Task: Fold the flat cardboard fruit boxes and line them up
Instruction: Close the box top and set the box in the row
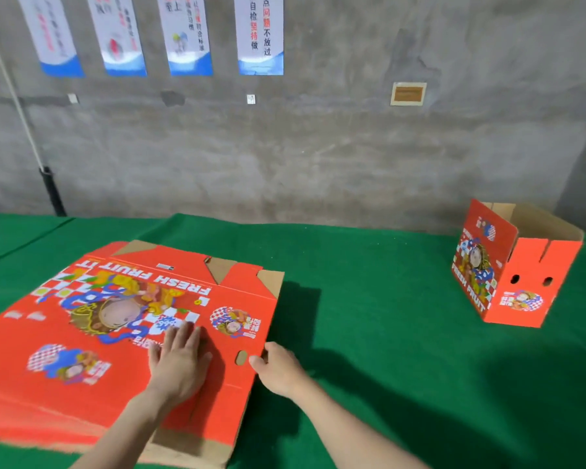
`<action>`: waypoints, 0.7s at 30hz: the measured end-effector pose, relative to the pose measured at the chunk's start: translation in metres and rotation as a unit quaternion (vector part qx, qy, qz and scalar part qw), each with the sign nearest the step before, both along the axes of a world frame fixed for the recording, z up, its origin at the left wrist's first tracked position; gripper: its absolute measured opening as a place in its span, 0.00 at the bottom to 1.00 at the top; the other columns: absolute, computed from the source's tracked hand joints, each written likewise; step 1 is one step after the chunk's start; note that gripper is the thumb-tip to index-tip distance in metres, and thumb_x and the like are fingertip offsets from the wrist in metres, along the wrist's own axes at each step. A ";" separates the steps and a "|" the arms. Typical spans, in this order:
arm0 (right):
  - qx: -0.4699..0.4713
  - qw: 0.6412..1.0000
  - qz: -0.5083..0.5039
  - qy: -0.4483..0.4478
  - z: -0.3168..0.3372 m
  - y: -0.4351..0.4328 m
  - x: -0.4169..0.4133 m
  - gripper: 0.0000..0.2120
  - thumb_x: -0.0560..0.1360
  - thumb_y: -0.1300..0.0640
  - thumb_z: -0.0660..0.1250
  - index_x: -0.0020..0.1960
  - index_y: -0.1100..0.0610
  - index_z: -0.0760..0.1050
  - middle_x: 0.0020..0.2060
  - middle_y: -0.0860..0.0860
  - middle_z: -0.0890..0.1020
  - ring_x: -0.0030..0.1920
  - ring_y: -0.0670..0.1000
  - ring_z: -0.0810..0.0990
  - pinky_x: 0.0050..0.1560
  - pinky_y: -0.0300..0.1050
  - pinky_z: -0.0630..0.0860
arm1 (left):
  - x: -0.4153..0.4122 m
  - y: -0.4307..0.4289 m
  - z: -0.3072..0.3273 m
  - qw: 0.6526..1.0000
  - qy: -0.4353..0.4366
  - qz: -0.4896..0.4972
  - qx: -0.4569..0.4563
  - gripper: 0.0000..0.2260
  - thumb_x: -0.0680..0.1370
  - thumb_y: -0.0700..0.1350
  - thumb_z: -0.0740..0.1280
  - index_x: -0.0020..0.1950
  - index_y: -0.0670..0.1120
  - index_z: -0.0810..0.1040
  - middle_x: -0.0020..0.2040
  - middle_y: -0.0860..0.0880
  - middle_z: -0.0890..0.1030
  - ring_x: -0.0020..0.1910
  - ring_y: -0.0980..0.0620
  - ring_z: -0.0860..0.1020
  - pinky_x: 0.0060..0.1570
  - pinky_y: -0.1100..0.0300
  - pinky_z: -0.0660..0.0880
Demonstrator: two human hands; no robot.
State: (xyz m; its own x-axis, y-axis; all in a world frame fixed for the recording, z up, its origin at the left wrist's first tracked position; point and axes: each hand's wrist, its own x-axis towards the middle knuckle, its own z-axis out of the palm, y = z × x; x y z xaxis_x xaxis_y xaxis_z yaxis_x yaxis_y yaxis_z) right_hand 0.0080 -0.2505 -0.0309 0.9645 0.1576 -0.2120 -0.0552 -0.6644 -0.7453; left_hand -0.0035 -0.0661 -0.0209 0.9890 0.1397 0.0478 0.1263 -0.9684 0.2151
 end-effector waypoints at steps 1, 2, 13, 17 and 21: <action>0.040 0.998 -0.034 0.025 -0.003 0.006 -0.006 0.15 0.78 0.49 0.61 0.56 0.58 0.74 0.50 0.55 0.79 0.48 0.52 0.75 0.52 0.46 0.74 | -0.005 -0.005 0.001 1.000 0.004 -0.022 -0.015 0.27 0.81 0.54 0.57 0.77 0.51 0.53 0.79 0.49 0.47 0.77 0.48 0.43 0.73 0.46 0.45; 0.087 0.992 -0.078 0.052 -0.006 0.010 -0.010 0.15 0.78 0.49 0.61 0.56 0.60 0.74 0.49 0.55 0.79 0.45 0.52 0.76 0.47 0.47 0.76 | -0.011 -0.008 0.003 0.998 0.001 -0.041 -0.036 0.26 0.80 0.51 0.59 0.77 0.51 0.56 0.79 0.49 0.48 0.77 0.48 0.45 0.73 0.48 0.46; 0.372 0.870 -0.322 0.024 0.023 -0.065 -0.041 0.06 0.76 0.69 0.63 0.45 0.60 0.74 0.39 0.55 0.78 0.37 0.52 0.74 0.35 0.42 0.69 | -0.032 0.037 0.045 0.983 -0.071 -0.080 -0.152 0.24 0.74 0.43 0.71 0.69 0.43 0.71 0.73 0.38 0.65 0.72 0.44 0.64 0.68 0.57 0.63; 0.402 0.846 -0.346 -0.048 0.036 -0.127 -0.064 0.04 0.77 0.67 0.64 0.49 0.60 0.75 0.41 0.57 0.79 0.39 0.54 0.76 0.38 0.45 0.73 | -0.024 0.050 0.052 0.981 -0.076 -0.034 -0.175 0.27 0.71 0.39 0.74 0.69 0.38 0.71 0.69 0.33 0.68 0.70 0.39 0.66 0.67 0.52 0.63; 0.423 0.829 -0.336 -0.145 0.053 -0.177 -0.090 0.04 0.77 0.67 0.64 0.49 0.61 0.75 0.38 0.55 0.80 0.36 0.52 0.79 0.35 0.44 0.75 | -0.021 0.022 0.061 0.975 -0.058 -0.052 -0.208 0.26 0.72 0.41 0.73 0.68 0.37 0.71 0.62 0.35 0.74 0.61 0.39 0.73 0.59 0.52 0.68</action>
